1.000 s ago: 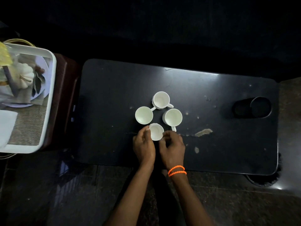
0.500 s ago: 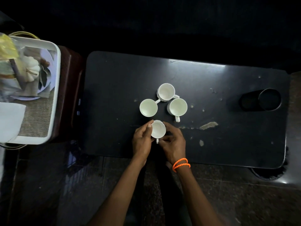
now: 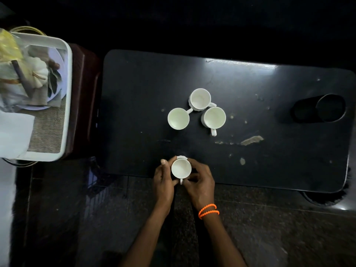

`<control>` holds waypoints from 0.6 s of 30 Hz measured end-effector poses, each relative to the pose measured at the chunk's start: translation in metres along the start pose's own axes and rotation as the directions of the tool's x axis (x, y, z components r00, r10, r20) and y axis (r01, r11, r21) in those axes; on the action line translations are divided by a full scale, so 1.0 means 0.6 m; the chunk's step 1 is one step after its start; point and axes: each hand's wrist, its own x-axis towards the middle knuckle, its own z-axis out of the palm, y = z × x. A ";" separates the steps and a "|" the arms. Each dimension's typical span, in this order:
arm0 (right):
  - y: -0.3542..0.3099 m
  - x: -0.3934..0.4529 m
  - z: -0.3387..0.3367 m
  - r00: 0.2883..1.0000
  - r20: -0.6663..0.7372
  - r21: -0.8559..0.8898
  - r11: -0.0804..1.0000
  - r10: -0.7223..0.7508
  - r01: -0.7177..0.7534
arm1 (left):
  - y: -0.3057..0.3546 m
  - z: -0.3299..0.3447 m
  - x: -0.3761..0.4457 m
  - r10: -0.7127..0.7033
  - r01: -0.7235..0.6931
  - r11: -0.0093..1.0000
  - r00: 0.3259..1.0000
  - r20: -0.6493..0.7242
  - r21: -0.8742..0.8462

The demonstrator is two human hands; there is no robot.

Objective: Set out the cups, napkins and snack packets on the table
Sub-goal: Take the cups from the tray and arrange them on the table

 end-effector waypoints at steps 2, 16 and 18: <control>0.003 -0.007 0.000 1.000 0.006 -0.001 1.000 0.013 -0.013 | -0.006 -0.003 -0.003 0.000 0.000 1.000 1.000 0.002 0.001; 0.003 -0.003 0.003 0.998 0.058 0.012 1.000 0.005 -0.005 | -0.010 -0.002 0.017 0.015 -0.013 0.996 1.000 -0.023 0.083; -0.002 0.009 -0.010 0.998 0.064 -0.013 1.000 -0.008 0.009 | -0.008 0.002 0.022 0.005 0.000 0.995 0.999 -0.046 0.097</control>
